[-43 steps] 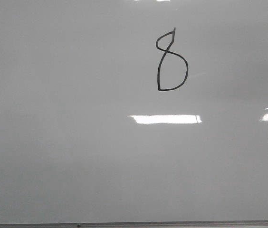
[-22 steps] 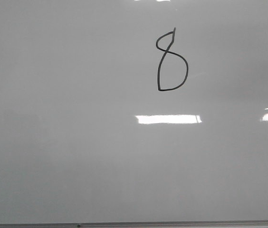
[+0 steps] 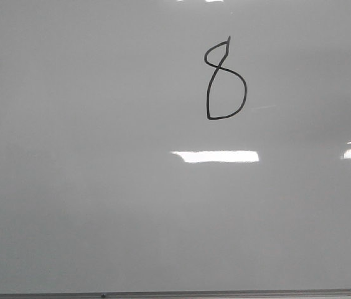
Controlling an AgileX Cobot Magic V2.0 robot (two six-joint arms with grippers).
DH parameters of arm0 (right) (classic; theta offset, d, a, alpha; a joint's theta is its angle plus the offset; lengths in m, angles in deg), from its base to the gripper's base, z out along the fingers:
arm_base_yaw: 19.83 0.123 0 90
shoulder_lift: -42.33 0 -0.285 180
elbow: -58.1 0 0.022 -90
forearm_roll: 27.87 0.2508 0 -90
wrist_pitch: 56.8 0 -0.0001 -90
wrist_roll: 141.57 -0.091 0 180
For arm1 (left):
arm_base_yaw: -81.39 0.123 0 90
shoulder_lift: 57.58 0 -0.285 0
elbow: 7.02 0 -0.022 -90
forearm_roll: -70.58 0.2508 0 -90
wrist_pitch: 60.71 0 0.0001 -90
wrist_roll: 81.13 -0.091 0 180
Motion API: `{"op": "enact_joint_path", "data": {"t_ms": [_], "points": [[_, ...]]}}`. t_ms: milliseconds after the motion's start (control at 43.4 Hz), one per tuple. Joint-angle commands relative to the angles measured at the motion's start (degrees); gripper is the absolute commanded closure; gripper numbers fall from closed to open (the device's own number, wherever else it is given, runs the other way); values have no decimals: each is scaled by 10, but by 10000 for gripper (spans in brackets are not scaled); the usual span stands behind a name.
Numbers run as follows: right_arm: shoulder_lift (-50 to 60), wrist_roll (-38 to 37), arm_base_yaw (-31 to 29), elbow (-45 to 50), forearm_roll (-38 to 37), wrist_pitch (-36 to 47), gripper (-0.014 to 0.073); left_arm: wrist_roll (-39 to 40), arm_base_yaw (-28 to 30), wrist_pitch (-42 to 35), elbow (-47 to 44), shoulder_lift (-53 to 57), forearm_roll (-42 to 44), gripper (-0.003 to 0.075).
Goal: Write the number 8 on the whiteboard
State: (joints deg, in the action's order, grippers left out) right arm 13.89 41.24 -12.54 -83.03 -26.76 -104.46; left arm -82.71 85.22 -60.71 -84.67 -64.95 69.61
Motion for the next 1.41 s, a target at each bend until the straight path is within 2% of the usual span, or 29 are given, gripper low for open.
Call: {"op": "enact_joint_path", "data": {"t_ms": [0, 184, 346, 576, 1083, 1383], "points": [[54, 3, -42, 63, -5, 134, 701, 0, 1, -47, -7, 8, -2, 741], [156, 3, -92, 210, -5, 258, 701, 0, 1, -47, -7, 8, -2, 741], [214, 3, -93, 306, -3, 346, 701, 0, 1, -47, -7, 8, -2, 741], [223, 2, -92, 398, 7, 487, 701, 0, 1, -47, -7, 8, -2, 741], [222, 2, -87, 397, 7, 484, 701, 0, 1, -47, -7, 7, -2, 741], [222, -35, -87, 397, 7, 540, 701, 0, 1, -47, -7, 7, -2, 741]]}}
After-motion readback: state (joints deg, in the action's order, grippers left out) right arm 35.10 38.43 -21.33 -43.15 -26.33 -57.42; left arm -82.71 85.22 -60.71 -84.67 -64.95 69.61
